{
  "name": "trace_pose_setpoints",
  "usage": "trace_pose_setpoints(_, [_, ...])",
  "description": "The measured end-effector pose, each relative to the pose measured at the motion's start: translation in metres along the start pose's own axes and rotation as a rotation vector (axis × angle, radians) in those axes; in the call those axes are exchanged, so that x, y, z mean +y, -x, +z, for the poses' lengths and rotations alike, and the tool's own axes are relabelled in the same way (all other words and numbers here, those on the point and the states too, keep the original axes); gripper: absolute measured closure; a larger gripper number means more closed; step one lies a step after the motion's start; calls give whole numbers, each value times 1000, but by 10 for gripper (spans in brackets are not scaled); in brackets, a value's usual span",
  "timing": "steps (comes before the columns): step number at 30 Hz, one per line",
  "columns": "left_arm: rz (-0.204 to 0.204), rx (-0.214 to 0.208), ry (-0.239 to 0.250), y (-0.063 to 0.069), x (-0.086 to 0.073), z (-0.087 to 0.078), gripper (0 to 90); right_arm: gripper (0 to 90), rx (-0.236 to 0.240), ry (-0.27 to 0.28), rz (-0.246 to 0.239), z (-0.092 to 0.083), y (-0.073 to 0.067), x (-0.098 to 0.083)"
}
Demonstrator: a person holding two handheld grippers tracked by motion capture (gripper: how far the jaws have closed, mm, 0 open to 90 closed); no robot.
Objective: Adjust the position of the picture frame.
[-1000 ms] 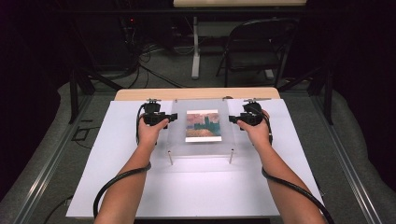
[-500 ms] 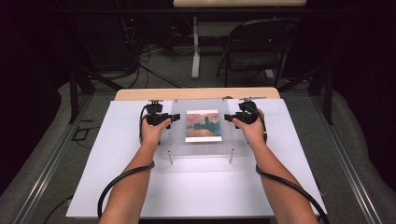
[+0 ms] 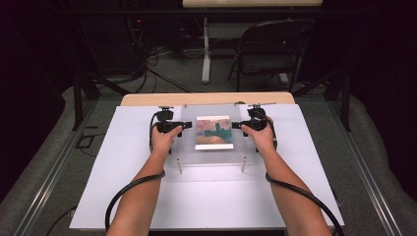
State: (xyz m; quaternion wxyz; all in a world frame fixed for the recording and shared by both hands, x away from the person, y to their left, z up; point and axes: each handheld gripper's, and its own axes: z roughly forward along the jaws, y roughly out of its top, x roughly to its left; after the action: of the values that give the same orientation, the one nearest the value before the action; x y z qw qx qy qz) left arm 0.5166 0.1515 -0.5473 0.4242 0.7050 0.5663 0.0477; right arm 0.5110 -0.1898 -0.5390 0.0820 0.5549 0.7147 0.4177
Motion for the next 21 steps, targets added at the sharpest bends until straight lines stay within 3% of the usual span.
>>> trace_pose_setpoints(10, [-37, -23, -4, -3, -2, 0, 325, 338, 28, -13, 27, 4, 1, 0])
trace_pose_setpoints(21, [-66, -65, -23, -5, -3, 1, 312, 326, 63, -24, 90, 7, 6, 0])
